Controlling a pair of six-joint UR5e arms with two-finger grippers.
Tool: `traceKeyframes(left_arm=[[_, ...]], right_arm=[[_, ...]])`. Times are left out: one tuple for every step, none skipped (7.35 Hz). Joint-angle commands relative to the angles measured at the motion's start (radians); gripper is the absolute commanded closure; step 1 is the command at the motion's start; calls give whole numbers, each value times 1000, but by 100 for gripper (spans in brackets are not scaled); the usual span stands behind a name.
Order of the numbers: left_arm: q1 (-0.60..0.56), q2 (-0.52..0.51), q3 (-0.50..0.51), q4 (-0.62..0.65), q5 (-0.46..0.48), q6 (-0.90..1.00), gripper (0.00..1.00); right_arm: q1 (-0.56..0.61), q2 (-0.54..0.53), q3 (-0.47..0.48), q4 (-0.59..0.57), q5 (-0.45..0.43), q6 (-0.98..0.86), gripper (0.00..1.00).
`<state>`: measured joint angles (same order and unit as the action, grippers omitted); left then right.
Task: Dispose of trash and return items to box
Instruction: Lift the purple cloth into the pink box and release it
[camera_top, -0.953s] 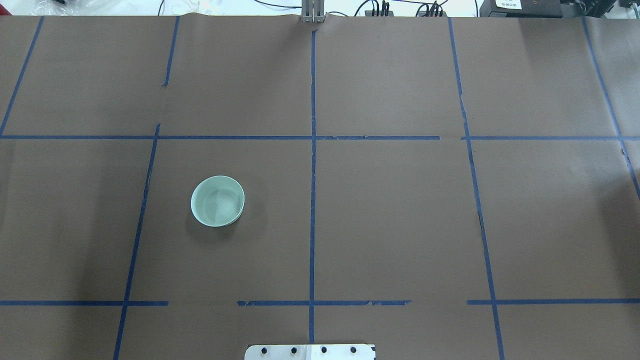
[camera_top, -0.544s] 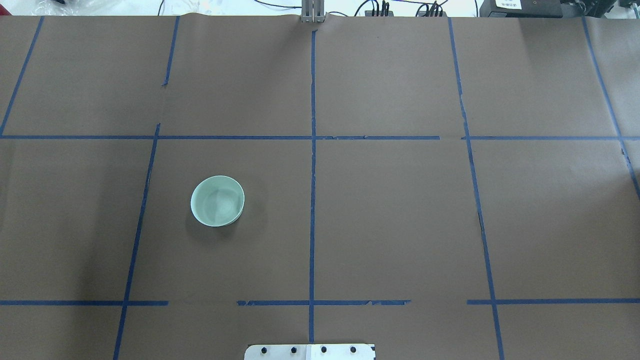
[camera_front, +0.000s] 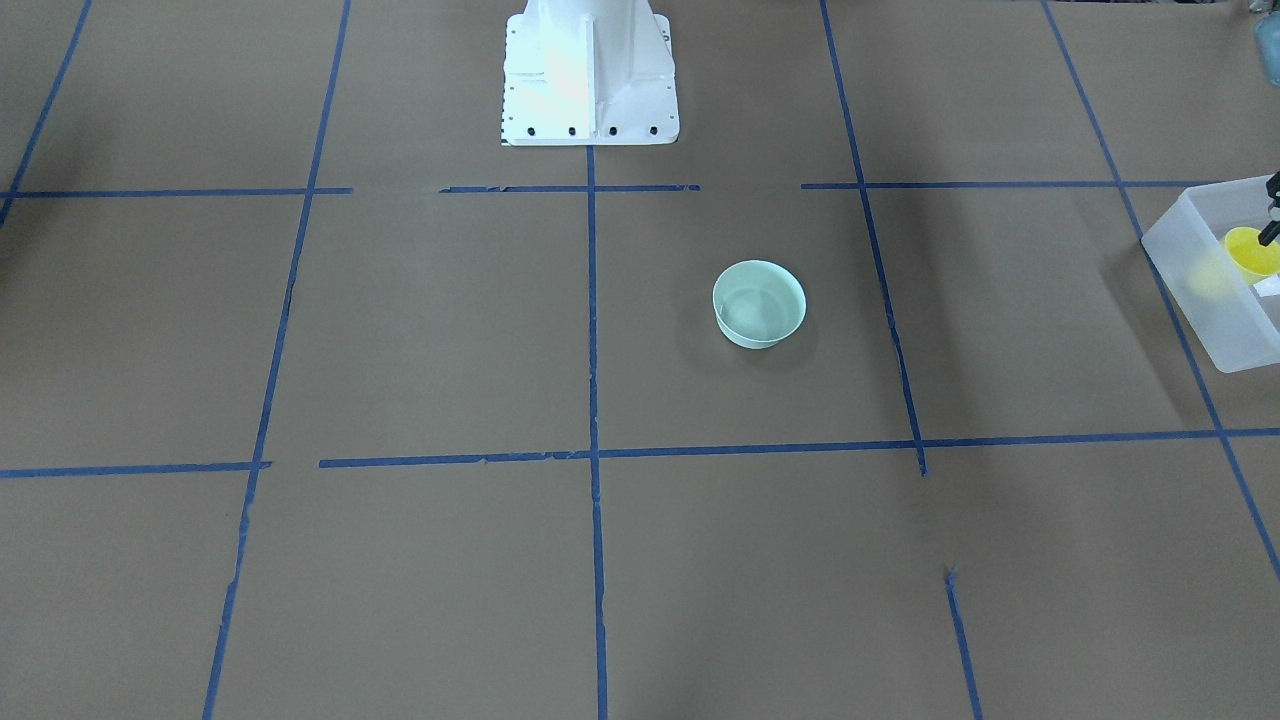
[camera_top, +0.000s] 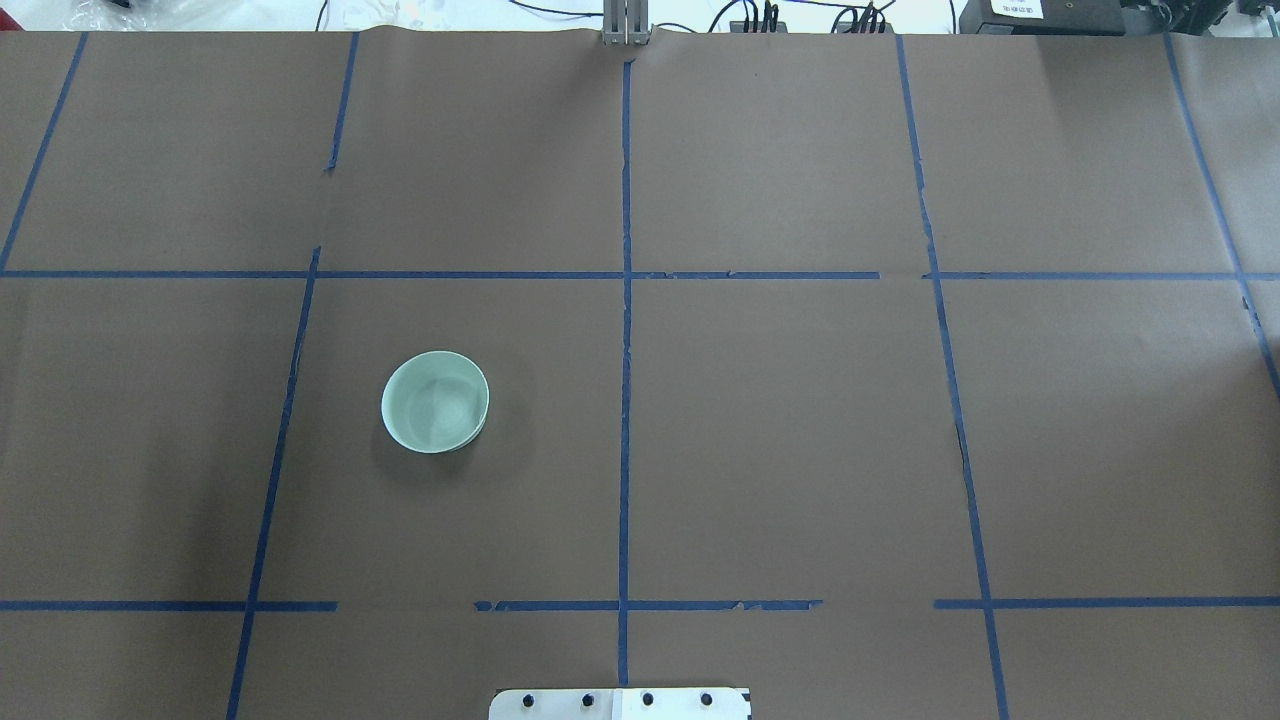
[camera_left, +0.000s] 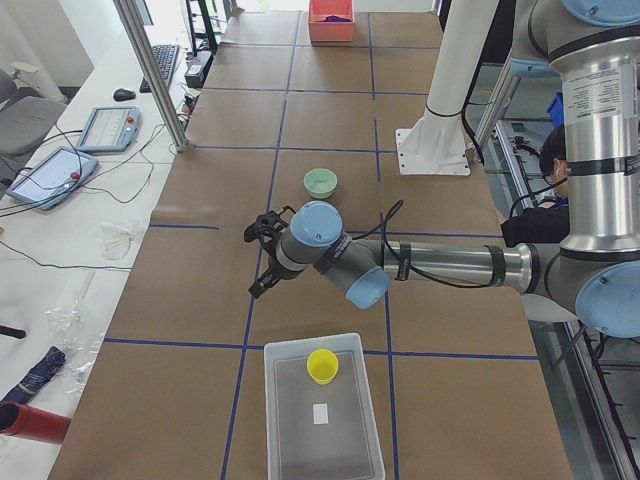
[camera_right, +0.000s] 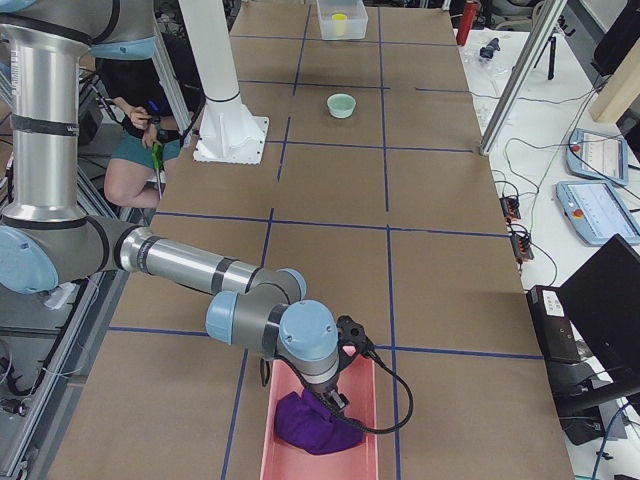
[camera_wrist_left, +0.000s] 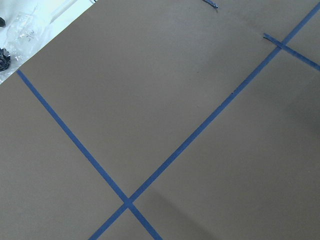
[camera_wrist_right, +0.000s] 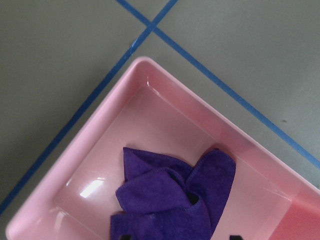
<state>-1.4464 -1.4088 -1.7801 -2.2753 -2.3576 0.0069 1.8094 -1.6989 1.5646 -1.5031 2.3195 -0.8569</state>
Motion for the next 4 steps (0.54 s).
traceKeyframes(left_arm=[[145, 1, -118, 2, 77, -285, 0], [241, -1, -166, 2, 124, -408, 0], [356, -2, -217, 2, 188, -526, 0], [464, -30, -229, 2, 249, -597, 0]], right_arm=[[-51, -8, 101, 3, 43, 211, 0], [-83, -10, 115, 6, 43, 231, 0], [-96, -16, 115, 24, 43, 233, 0], [-97, -37, 115, 59, 46, 233, 0]])
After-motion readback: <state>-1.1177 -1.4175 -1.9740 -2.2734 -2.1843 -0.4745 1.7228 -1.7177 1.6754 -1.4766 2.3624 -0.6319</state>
